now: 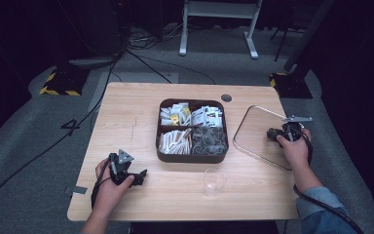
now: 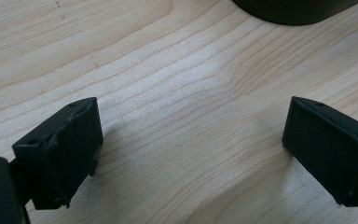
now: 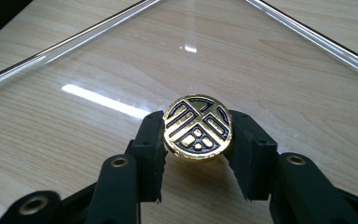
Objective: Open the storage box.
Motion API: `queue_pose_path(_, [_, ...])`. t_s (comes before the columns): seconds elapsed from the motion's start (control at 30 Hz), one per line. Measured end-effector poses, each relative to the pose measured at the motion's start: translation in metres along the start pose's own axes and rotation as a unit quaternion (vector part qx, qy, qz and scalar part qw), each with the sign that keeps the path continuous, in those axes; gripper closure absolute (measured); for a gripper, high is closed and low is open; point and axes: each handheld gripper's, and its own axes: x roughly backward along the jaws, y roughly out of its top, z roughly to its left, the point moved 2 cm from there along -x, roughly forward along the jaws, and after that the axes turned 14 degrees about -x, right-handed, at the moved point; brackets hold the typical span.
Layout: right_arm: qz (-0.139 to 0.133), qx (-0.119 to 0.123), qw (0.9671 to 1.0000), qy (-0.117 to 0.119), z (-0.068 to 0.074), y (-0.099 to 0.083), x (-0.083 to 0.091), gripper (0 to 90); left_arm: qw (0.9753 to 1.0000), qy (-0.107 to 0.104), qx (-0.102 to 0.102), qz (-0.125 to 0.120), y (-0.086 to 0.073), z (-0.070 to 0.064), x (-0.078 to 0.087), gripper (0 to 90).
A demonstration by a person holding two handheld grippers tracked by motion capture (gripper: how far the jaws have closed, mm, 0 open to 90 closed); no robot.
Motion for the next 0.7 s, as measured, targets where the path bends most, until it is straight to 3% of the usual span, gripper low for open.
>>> queue_pose_path(0.57, [-0.004, -0.008, 0.9999, 0.010, 0.0009, -0.0030, -0.0031, 58.3, 1.0000, 0.000, 0.000, 0.000, 0.0000, 0.0000, 0.0000, 5.4])
queue_pose_path(0.7, [-0.016, -0.011, 0.9997, 0.014, 0.0014, -0.0005, -0.0013, 53.3, 1.0000, 0.000, 0.000, 0.000, 0.0000, 0.0000, -0.0001, 5.4])
